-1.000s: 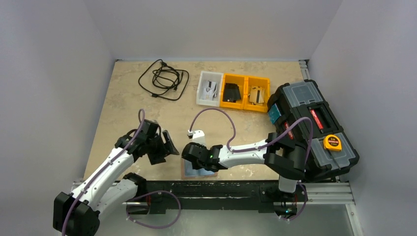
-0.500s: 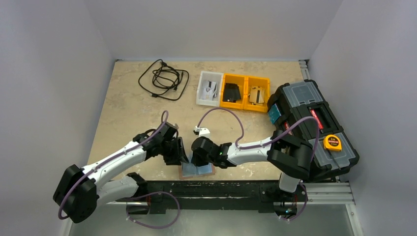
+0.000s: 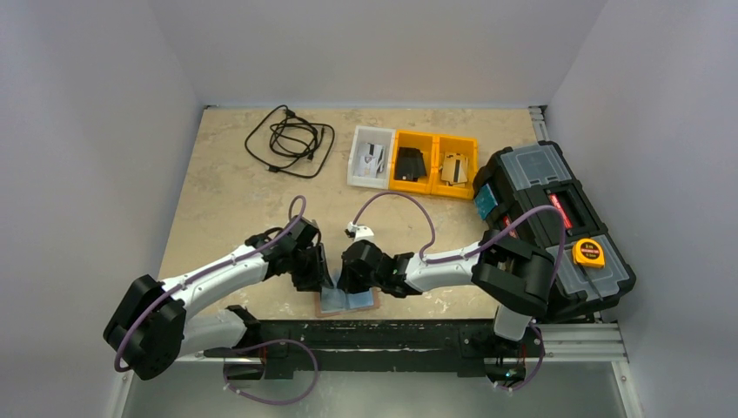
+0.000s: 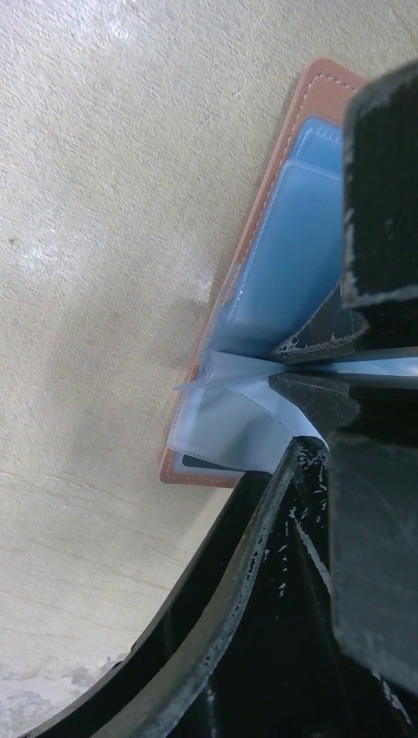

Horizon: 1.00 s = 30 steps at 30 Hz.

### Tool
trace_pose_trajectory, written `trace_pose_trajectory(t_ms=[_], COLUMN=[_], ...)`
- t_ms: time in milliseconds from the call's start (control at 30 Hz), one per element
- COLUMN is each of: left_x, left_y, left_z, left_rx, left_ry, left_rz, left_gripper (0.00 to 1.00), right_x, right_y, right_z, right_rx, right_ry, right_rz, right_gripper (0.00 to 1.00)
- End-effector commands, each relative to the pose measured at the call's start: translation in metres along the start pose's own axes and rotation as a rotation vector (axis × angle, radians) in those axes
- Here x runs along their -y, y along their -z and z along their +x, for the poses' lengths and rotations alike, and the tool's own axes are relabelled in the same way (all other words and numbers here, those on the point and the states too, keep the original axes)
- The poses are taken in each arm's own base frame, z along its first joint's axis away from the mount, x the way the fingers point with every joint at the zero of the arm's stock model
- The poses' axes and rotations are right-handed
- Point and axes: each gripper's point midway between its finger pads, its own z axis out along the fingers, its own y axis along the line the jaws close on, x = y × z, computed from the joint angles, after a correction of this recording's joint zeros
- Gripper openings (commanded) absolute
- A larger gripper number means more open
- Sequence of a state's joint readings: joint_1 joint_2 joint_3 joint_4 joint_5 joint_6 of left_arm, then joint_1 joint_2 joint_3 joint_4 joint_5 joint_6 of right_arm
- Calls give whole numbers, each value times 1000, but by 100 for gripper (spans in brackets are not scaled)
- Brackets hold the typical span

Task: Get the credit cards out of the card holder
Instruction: Remove the credit card from the card holder.

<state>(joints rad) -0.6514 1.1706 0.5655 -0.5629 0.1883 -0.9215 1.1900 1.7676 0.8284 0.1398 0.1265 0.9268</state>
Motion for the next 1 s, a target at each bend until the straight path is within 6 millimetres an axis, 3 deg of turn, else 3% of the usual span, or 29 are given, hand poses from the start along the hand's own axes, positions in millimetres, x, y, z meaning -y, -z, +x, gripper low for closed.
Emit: trace_pose_trajectory(t_ms=[0, 167, 533, 800, 900, 967], left_x=[-8, -10, 7, 5, 2, 0], left_y=[0, 1, -1, -8, -11, -11], left_z=[-7, -11, -12, -9, -7, -7], left_rx=[49, 65, 62, 36, 30, 30], left_ry=[-34, -47, -74, -70, -60, -54], left_rz=[-38, -61, 35, 29, 17, 6], left_gripper=[38, 38, 37, 36, 33, 26], right_x=[84, 84, 83, 83, 80, 77], right_y=[-5, -5, -8, -9, -8, -6], right_z=[74, 76, 77, 78, 76, 73], right_rx=[-226, -236, -235, -238, -234, -229], right_ry=[53, 52, 51, 50, 49, 51], right_rz=[242, 243, 229, 227, 220, 214], right_gripper=[4, 3, 3, 3, 3, 4])
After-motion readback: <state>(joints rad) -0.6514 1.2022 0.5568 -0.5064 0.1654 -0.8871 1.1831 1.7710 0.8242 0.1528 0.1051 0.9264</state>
